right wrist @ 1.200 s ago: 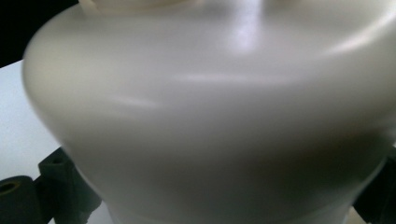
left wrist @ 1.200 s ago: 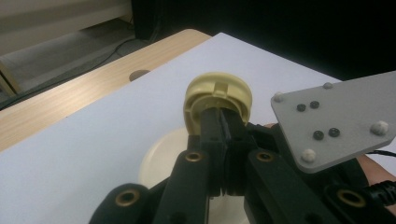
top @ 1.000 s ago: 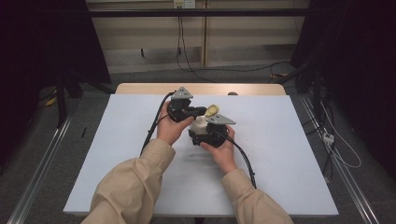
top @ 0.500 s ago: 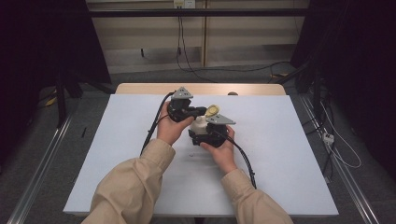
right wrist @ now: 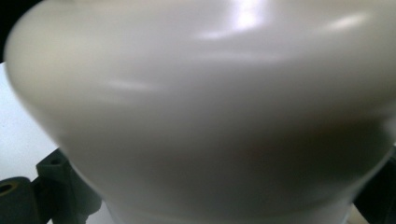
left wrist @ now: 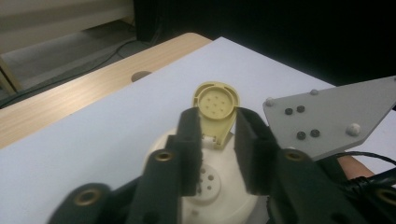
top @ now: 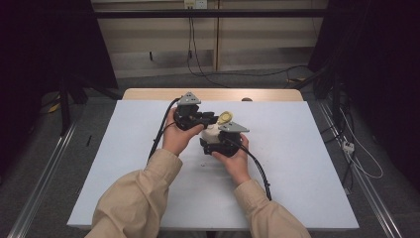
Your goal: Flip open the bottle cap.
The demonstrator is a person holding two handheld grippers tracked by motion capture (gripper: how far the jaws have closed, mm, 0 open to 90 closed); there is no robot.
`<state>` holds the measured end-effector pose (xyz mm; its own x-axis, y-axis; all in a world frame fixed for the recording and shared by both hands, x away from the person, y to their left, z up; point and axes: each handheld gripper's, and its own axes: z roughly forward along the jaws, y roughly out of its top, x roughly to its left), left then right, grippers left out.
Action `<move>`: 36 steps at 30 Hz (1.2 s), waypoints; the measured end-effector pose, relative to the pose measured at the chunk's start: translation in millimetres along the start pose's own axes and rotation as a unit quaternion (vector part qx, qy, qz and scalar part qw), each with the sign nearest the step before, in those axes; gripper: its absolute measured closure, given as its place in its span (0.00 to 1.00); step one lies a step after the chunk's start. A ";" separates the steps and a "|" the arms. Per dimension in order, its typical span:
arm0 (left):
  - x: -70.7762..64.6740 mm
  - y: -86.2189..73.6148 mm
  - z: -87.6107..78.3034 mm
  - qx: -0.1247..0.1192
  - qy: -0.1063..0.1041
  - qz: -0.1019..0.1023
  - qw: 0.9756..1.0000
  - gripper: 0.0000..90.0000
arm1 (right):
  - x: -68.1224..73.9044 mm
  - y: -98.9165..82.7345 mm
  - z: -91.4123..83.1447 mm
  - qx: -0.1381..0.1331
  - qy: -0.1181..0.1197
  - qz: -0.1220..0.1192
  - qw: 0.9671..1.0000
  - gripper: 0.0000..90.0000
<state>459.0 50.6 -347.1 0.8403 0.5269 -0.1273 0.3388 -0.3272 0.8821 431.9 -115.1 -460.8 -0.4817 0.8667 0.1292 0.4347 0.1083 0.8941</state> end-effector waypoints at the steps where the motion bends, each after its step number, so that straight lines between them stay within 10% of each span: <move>1: 0.5 -0.4 -1.7 -0.003 0.000 -0.004 1.000 0.75 | 0.4 0.1 0.0 0.003 -0.001 0.000 1.000 0.03; 17: 11.0 -14.9 -18.9 0.003 0.019 -0.032 0.999 0.37 | -0.2 -0.5 -0.5 0.019 -0.002 0.003 1.000 0.02; 36: 7.8 -35.7 -27.5 0.003 0.015 -0.034 0.999 0.21 | -7.0 -8.6 -18.8 0.054 0.014 0.004 0.998 0.03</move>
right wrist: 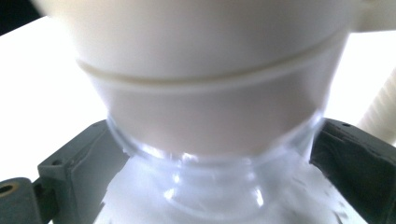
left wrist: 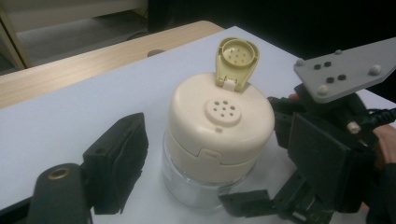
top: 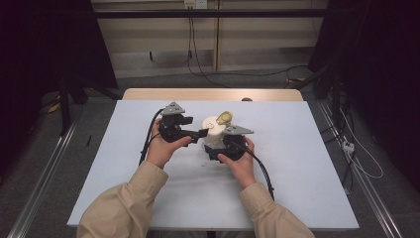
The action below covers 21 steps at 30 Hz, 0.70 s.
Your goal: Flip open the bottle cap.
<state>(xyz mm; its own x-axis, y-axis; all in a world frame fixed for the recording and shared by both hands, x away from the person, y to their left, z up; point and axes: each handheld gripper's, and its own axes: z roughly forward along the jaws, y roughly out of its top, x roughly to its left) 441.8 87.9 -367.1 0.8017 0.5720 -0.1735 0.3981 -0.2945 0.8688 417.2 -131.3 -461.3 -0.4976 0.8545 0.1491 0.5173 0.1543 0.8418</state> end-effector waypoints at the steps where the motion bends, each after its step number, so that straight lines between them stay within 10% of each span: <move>1: -0.1 -1.1 -1.0 0.002 0.000 0.003 1.000 0.20 | -0.6 -0.7 -2.1 0.002 -0.001 -0.003 1.000 0.03; 21: 4.8 -42.1 -28.7 0.009 0.011 0.009 1.000 0.12 | -14.4 -17.5 -56.5 -0.017 0.032 -0.022 0.999 0.05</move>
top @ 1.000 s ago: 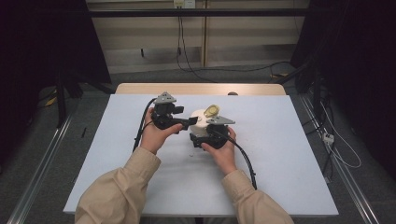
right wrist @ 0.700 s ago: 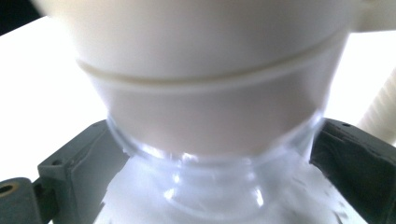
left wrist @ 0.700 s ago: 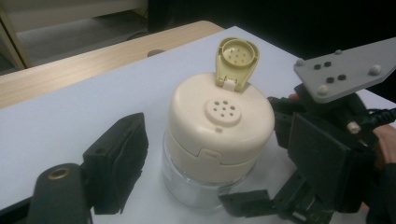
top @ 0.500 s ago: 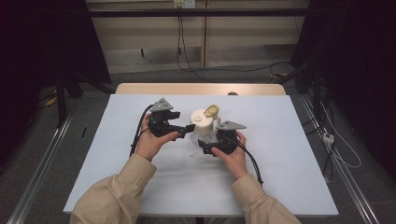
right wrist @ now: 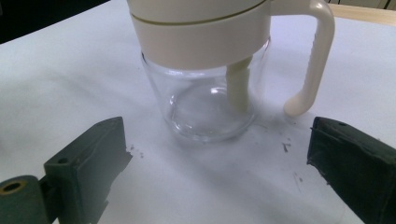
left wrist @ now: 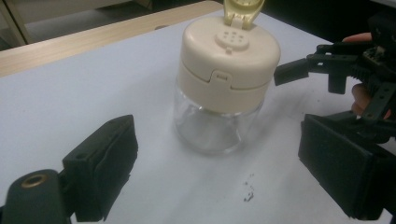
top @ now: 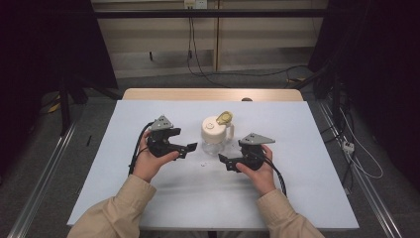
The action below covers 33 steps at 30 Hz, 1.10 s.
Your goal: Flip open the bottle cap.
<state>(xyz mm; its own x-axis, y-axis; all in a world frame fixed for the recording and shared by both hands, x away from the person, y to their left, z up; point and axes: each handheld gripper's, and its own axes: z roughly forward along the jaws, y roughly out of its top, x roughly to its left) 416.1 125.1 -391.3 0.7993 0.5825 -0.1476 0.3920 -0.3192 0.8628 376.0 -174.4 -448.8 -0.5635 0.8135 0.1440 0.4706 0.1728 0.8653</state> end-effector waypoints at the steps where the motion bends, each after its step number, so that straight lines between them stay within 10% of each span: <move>1: 0.7 -2.6 -2.2 0.000 0.000 -0.001 1.000 0.12 | -0.3 -0.9 -1.5 0.000 0.000 0.000 1.000 0.05; 33: 11.0 -61.9 -43.8 0.002 -0.003 -0.016 1.000 0.10 | -5.5 -27.2 -60.7 -0.018 0.018 -0.012 1.000 0.07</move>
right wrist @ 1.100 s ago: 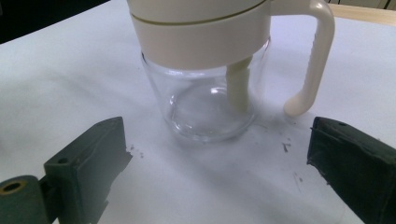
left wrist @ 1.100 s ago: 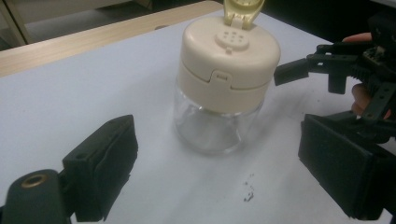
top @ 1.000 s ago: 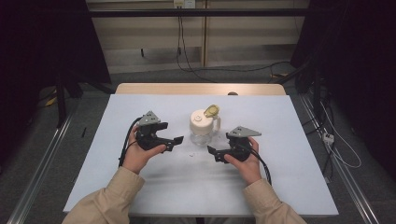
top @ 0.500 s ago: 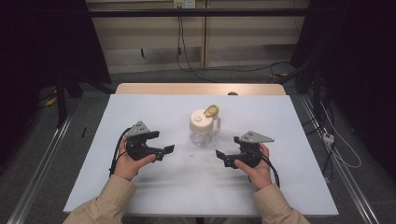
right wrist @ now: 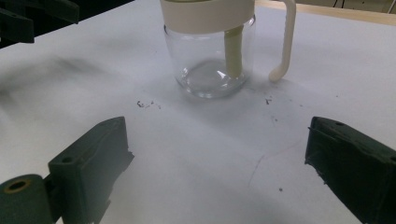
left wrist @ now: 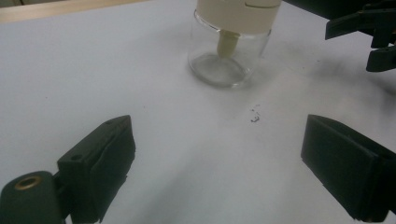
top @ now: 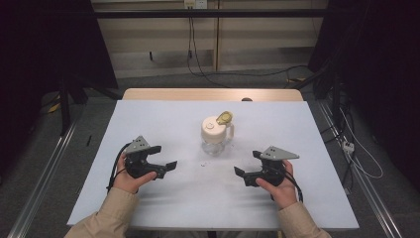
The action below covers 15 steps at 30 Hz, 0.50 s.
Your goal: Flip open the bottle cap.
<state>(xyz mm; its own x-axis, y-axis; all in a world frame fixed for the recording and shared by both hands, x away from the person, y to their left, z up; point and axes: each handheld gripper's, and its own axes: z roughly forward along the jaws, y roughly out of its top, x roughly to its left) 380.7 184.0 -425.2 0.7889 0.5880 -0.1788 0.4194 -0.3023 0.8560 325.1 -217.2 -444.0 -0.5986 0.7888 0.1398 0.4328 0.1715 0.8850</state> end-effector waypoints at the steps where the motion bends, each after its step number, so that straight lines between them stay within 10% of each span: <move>1: 0.1 -1.2 -0.8 0.002 0.001 0.005 1.000 0.10 | -0.2 -1.4 -2.5 0.001 0.000 0.000 1.000 0.07; 15: 2.4 -10.8 -15.0 -0.005 0.011 -0.004 1.000 0.10 | -8.4 -16.2 -30.2 0.004 -0.005 -0.011 1.000 0.08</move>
<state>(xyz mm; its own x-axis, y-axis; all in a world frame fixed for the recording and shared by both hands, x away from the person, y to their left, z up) 371.4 199.9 -427.6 0.7758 0.6063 -0.1749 0.4209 -0.2908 0.8592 302.8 -244.4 -446.2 -0.6011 0.7906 0.1167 0.4258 0.1932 0.8840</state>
